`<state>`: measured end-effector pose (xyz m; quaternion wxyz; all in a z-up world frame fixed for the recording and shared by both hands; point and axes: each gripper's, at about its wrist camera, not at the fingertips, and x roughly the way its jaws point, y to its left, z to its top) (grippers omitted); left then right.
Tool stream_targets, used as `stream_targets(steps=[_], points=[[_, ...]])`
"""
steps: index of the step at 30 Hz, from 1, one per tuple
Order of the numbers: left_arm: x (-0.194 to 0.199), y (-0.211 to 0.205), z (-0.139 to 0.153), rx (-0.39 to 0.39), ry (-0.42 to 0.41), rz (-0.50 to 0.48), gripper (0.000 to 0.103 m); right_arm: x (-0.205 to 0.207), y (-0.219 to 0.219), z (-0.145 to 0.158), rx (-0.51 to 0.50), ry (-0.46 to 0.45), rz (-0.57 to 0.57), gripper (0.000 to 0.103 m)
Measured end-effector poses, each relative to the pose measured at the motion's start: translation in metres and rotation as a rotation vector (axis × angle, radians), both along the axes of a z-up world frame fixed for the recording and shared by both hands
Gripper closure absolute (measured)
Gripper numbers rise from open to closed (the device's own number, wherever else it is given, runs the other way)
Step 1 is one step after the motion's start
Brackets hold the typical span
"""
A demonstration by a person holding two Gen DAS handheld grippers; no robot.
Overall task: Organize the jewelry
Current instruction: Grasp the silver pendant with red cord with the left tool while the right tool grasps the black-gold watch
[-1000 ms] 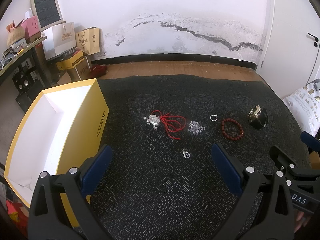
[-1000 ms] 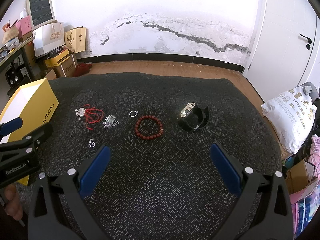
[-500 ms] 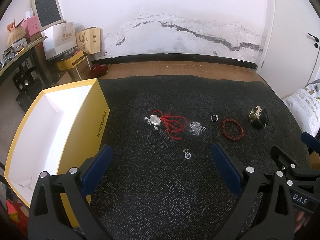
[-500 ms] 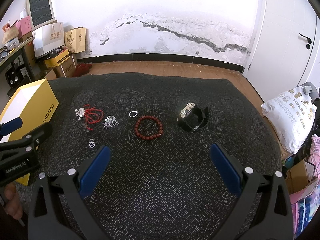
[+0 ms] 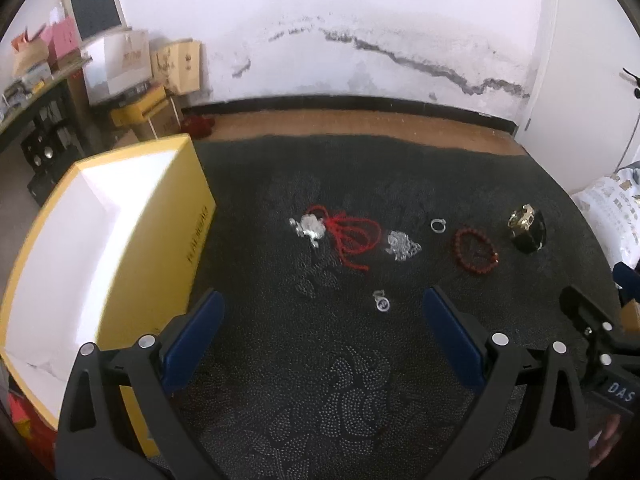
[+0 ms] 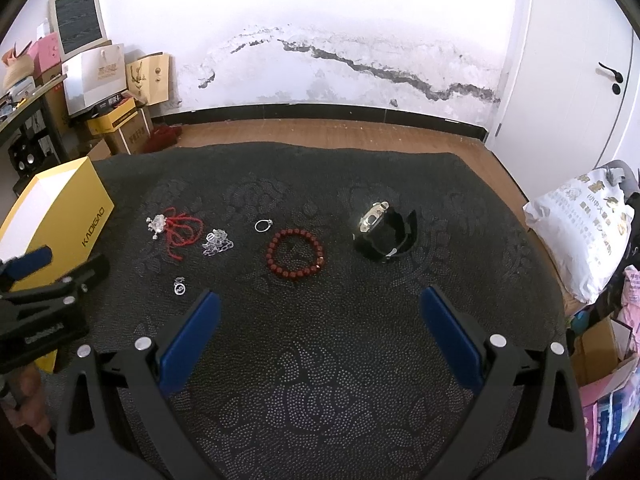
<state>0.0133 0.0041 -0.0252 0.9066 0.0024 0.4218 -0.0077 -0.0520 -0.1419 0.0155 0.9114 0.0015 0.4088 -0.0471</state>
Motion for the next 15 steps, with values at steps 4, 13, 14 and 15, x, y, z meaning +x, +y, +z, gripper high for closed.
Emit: stream_targets(steps=[4, 13, 14, 15], points=[[0.007, 0.003, -0.014, -0.018, -0.004, -0.027, 0.006, 0.003, -0.005, -0.004, 0.000, 0.003, -0.010, 0.006], [0.055, 0.004, -0.056, -0.018, 0.046, -0.037, 0.006, 0.020, -0.027, -0.027, 0.079, 0.045, -0.038, 0.006], [0.062, 0.001, -0.063, 0.006, 0.060, -0.045, 0.006, 0.020, -0.027, -0.027, 0.057, 0.026, -0.039, 0.006], [0.065, 0.000, -0.067, 0.018, 0.067, -0.057, 0.006, 0.023, -0.027, -0.029, 0.042, 0.033, -0.042, 0.006]])
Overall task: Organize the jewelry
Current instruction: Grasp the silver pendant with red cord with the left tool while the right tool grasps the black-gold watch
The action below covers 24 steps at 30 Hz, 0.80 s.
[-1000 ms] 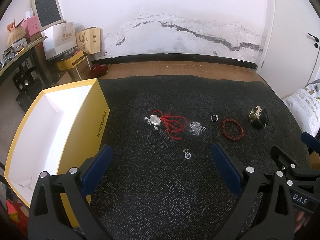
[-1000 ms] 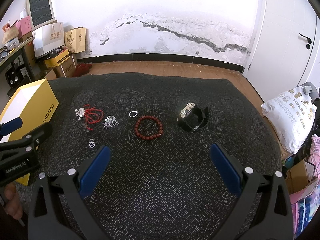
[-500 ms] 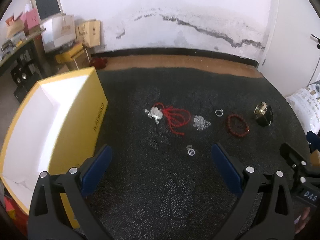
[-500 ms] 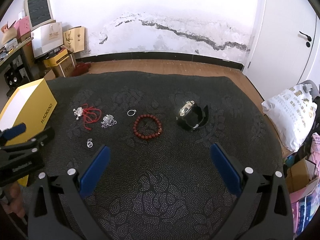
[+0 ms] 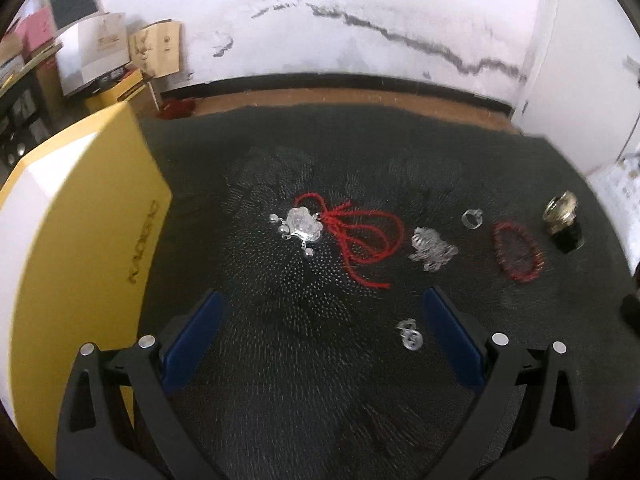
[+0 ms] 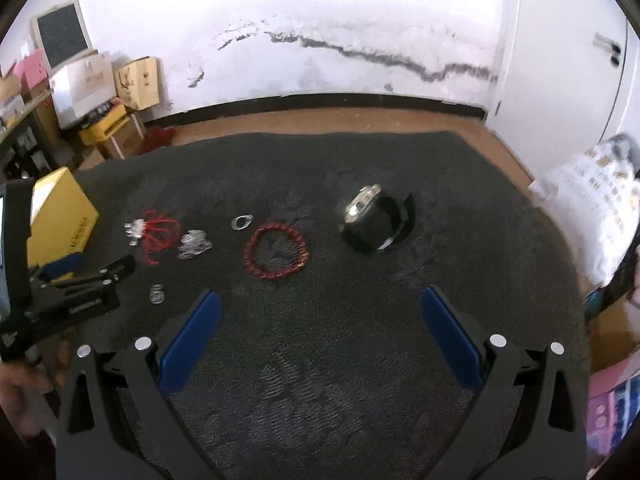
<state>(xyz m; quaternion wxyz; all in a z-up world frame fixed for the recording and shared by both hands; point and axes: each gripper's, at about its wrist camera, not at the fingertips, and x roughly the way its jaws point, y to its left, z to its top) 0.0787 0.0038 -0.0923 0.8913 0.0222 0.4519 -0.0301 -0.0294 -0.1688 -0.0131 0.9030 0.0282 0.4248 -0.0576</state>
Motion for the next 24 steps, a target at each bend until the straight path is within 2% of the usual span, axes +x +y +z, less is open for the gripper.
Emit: stream_targets(steps=[3, 6, 9, 13, 16, 24], points=[[0.013, -0.003, -0.017, 0.042, 0.023, -0.029, 0.006, 0.005, -0.005, -0.005, 0.044, 0.014, -0.003, 0.006], [0.026, 0.001, -0.032, 0.005, 0.071, -0.019, 0.006, 0.007, -0.007, -0.004, 0.068, 0.011, 0.002, 0.006], [0.033, 0.000, -0.034, 0.024, 0.042, -0.027, 0.006, 0.009, -0.003, -0.004, 0.055, 0.002, 0.011, 0.006], [0.044, 0.002, -0.036, 0.012, 0.028, -0.029, 0.006, 0.010, -0.004, -0.006, 0.062, 0.004, 0.014, 0.006], [0.047, 0.001, -0.039, 0.013, 0.005, 0.000, 0.006, 0.011, -0.007, -0.007, 0.069, 0.006, 0.011, 0.006], [0.054, 0.002, -0.039, 0.013, 0.009, 0.024, 0.005, 0.012, -0.009, -0.008, 0.076, 0.004, 0.008, 0.006]])
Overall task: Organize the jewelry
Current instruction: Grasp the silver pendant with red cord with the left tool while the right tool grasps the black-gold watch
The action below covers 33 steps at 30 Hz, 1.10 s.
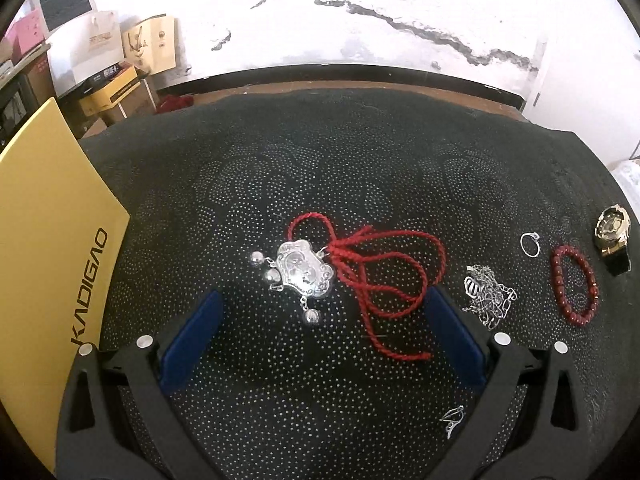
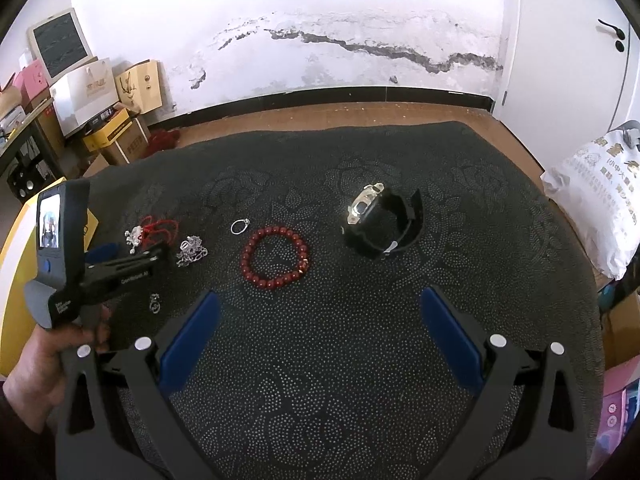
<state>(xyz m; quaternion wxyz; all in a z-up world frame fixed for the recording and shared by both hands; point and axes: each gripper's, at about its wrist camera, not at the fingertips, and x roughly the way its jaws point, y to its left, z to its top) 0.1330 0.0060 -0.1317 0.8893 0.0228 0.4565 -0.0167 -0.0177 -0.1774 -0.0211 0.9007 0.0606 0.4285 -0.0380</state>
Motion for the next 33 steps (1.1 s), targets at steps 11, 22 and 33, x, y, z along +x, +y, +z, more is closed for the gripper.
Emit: stream_targets(steps=[11, 22, 33], points=[[-0.004, 0.004, 0.009, 0.022, -0.032, 0.037, 0.061, 0.001, -0.002, -0.003, -0.002, 0.000, -0.001, 0.006], [-0.005, 0.012, 0.018, 0.018, -0.028, 0.072, 0.072, 0.004, -0.002, -0.007, -0.024, -0.007, 0.012, 0.006], [-0.054, 0.009, 0.082, 0.034, -0.127, -0.008, 0.072, 0.007, -0.023, -0.034, -0.086, 0.038, 0.042, 0.006]])
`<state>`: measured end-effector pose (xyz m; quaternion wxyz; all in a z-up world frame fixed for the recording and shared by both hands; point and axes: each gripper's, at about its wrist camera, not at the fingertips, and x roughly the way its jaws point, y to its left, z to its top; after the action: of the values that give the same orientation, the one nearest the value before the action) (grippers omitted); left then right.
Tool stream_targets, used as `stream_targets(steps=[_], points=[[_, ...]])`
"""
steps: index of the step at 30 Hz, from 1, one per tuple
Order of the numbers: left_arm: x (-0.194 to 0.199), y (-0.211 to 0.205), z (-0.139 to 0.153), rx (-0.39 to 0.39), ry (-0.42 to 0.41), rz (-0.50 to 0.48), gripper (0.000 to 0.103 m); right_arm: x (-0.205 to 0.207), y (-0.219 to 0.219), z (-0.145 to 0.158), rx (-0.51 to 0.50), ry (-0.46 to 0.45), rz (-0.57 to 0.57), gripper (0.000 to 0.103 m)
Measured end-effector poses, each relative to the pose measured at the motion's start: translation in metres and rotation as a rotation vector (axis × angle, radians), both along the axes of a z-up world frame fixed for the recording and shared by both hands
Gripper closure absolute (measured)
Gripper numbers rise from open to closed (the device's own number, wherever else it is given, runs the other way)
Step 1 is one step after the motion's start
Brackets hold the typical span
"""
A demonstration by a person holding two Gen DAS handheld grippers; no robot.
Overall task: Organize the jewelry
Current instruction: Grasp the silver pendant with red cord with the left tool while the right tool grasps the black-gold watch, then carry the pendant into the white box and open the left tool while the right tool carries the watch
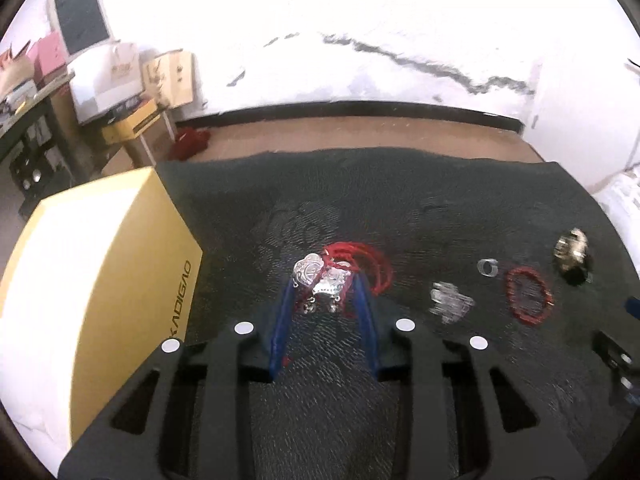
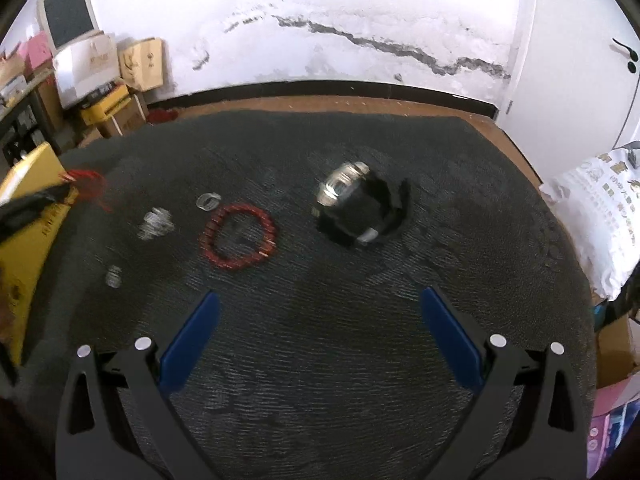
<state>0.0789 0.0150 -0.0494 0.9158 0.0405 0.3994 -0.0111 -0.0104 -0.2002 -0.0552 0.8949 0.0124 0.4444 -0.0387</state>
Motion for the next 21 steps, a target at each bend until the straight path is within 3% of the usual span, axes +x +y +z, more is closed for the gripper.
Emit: stream_targets(steps=[6, 13, 21], points=[[-0.012, -0.015, 0.007, -0.017, -0.001, -0.085, 0.072, 0.008, -0.025, -0.039, -0.009, 0.117, -0.052, 0.006], [-0.013, -0.014, 0.005, -0.056, 0.028, -0.125, 0.072, 0.048, -0.037, -0.046, 0.022, 0.063, -0.048, 0.006], [-0.013, 0.000, 0.010, -0.041, 0.023, -0.094, 0.072, 0.093, -0.039, -0.047, 0.021, 0.083, -0.053, 0.006]])
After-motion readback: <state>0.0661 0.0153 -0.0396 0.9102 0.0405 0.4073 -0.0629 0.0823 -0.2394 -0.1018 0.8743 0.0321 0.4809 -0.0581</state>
